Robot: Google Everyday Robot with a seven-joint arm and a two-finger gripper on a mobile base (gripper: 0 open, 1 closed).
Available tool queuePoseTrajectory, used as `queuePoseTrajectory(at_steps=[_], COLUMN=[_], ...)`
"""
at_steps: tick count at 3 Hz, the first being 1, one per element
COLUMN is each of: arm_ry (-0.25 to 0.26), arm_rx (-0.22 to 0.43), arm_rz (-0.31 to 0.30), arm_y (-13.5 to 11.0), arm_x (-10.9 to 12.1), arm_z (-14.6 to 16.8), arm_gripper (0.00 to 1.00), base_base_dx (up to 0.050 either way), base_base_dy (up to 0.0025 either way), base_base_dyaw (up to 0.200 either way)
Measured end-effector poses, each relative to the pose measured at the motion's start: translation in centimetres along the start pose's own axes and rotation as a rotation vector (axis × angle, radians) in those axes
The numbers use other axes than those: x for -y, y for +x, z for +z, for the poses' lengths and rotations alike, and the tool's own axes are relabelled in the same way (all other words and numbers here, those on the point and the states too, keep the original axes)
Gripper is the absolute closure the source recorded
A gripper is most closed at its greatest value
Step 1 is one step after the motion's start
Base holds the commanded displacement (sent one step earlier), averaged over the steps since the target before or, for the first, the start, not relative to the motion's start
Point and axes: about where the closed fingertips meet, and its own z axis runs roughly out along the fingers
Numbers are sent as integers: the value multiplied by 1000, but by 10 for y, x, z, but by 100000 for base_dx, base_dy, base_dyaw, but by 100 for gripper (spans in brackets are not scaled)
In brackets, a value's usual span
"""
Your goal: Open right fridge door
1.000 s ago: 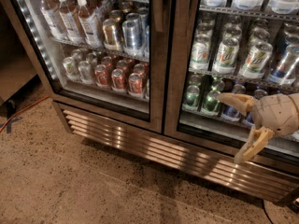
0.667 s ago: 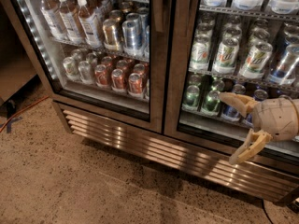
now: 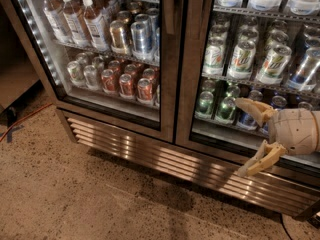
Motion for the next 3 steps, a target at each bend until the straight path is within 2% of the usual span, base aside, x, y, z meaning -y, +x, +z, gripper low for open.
queuePoseTrajectory(at_steps=[1, 2, 3], arm_ry=[-4, 4, 8], arm_rx=[41, 223, 289], arm_rz=[5, 19, 44], arm_y=[-3, -5, -3], arm_x=[-1, -4, -1], arm_z=[0, -8, -9], arm_gripper=[0, 0, 0], base_base_dx=[0, 0, 0], base_base_dy=[0, 0, 0], base_base_dyaw=[0, 0, 0])
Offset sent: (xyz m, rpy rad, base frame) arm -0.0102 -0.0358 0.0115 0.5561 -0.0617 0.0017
